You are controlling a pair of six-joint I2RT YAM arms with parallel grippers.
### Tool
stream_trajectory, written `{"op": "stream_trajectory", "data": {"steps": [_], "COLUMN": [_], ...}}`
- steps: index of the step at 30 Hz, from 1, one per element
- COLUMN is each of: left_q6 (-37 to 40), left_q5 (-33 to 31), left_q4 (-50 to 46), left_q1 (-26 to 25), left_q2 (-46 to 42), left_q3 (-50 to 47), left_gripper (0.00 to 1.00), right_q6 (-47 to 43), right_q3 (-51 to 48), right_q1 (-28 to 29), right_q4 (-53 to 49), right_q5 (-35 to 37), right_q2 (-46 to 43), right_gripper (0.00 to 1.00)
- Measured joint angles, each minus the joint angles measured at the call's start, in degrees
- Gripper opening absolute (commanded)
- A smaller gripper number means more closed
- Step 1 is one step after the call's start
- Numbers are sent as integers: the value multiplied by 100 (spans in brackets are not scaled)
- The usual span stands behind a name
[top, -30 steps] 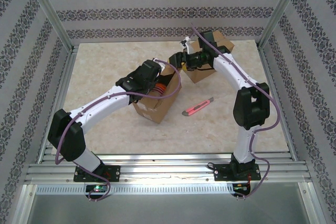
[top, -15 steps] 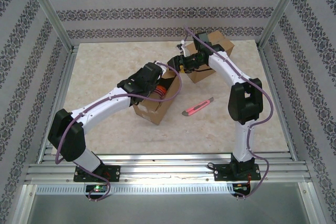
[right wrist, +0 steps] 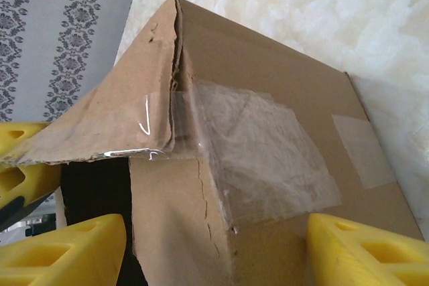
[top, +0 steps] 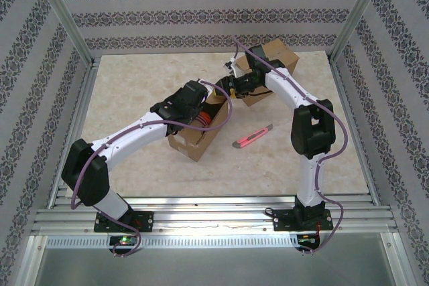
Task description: Unpack the express box
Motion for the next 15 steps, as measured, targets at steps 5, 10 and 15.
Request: {"op": "stream_trajectory", "data": {"steps": [5,10,15], "left_q6": [-2,0,11], "left_q5": [31,94,153], "left_q4": [-7,-9,-13], "left_q1": [0,0,0], "left_q2": [2,2,0], "left_q3": [0,-13,-26], "left_gripper": [0,0,31], "right_q6": [15,103,232], "right_q3": [-63,-63,-101], "right_q1": [9,9,46], "right_q4": [68,160,304], "right_q5": [46,129,223], "right_q2": [2,28,37], "right_gripper": [62,53,48]}}
